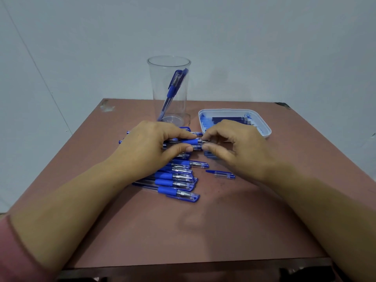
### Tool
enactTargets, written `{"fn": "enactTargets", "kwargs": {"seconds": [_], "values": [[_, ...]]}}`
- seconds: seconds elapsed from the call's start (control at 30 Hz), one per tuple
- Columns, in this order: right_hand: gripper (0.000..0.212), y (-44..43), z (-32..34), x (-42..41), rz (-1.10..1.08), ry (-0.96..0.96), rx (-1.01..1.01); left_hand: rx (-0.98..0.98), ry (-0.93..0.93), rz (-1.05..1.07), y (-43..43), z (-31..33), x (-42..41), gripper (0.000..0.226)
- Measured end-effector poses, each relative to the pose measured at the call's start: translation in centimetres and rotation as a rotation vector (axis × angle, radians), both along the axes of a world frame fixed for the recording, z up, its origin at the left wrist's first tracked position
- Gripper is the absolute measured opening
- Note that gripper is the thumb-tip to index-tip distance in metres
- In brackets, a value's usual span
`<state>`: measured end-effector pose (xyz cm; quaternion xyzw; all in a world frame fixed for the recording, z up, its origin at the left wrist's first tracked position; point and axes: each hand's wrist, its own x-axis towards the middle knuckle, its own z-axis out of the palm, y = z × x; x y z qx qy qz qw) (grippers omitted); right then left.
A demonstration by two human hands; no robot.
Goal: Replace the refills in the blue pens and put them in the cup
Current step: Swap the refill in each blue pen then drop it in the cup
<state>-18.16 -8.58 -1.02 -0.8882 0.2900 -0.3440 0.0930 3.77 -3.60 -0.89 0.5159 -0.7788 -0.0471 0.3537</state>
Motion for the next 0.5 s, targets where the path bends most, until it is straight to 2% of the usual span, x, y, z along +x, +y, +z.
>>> {"fn": "enactTargets", "kwargs": {"seconds": [0.17,0.3,0.47,0.5], "values": [[0.025,0.19,0.12,-0.23,-0.01,0.013,0.075,0.003,0.018,0.004,-0.03,-0.09,0.03,0.026],[0.01,0.09,0.12,0.0,-0.002,0.013,0.02,-0.002,0.008,0.0,-0.03,-0.07,0.02,0.026],[0.025,0.17,0.14,-0.21,-0.006,0.002,0.101,0.007,0.025,-0.004,-0.05,-0.06,0.03,0.026],[0.023,0.24,0.14,-0.16,-0.005,-0.007,0.094,0.009,0.028,-0.006,-0.01,-0.05,0.02,0.026]]}}
